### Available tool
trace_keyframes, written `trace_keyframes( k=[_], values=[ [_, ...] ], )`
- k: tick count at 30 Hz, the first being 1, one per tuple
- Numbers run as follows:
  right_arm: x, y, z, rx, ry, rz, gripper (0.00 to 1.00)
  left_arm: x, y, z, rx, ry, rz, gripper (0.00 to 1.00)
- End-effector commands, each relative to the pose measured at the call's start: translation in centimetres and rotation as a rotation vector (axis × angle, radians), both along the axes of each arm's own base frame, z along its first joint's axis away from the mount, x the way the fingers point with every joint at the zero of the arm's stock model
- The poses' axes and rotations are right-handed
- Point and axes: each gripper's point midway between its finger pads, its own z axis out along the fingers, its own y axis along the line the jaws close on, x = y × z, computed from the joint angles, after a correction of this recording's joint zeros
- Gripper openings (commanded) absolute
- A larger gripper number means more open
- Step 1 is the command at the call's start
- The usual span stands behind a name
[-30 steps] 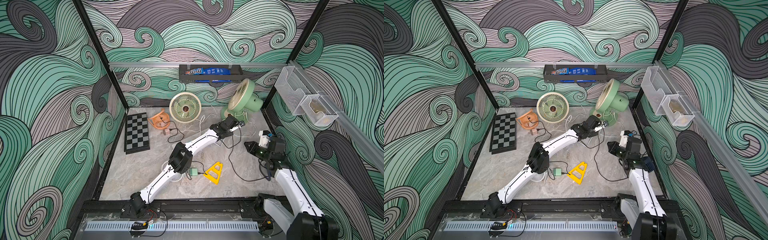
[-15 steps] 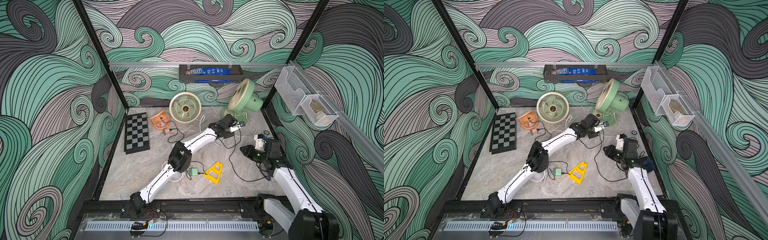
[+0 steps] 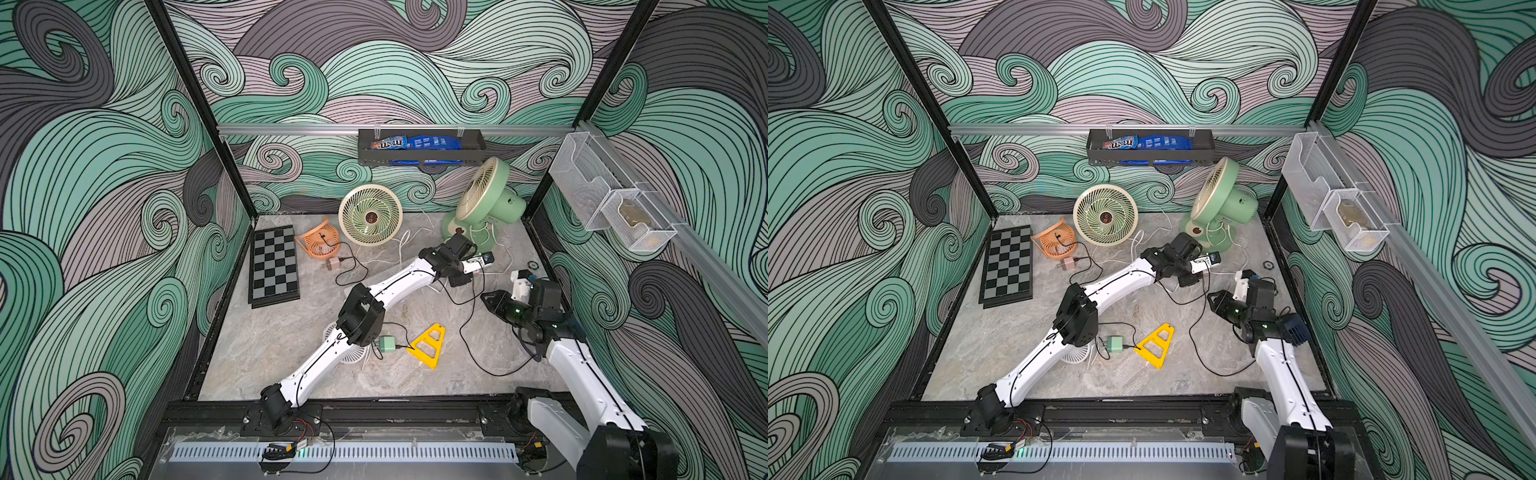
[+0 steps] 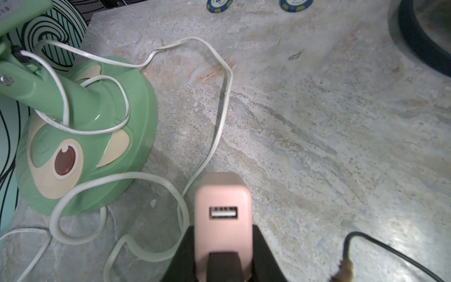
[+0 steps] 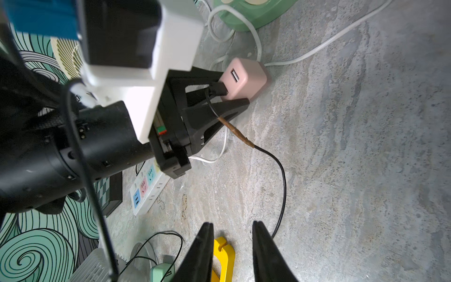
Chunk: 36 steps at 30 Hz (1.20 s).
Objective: Unplug the desk fan from the power strip
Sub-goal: Place the plug at the center of the board.
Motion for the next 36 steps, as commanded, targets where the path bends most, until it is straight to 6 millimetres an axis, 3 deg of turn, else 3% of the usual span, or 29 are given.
trace_keyframes(
  k=[1,14,16,18,20,29,36],
  values=[
    [0.4,-0.5,0.9,-0.012,-0.041,-0.024,0.33,-1.5,-0.2,-1.4,0.019,0.052,-0.037,0.02],
    [1.5,-1.5,2.9,-0.035,-0.106,-0.064,0.36,-2.2,0.9,-3.3,0.075,0.080,-0.051,0.08],
    [1.6,-1.6,3.1,-0.039,-0.113,-0.065,0.38,-2.2,1.1,-3.3,0.081,0.081,-0.049,0.16],
    [1.8,-1.7,3.5,-0.044,-0.124,-0.065,0.39,-2.2,1.3,-3.1,0.085,0.079,-0.048,0.33],
    [2.1,-1.7,4.0,-0.053,-0.144,-0.059,0.42,-2.2,1.5,-2.8,0.090,0.078,-0.050,0.44],
    [3.8,-1.7,4.2,-0.070,-0.177,-0.035,0.44,-3.1,2.9,0.7,0.098,0.056,-0.074,0.68],
    [5.9,-0.5,3.4,-0.036,-0.127,0.056,0.44,-4.0,4.3,5.0,0.037,0.115,-0.094,0.70]
  ],
)
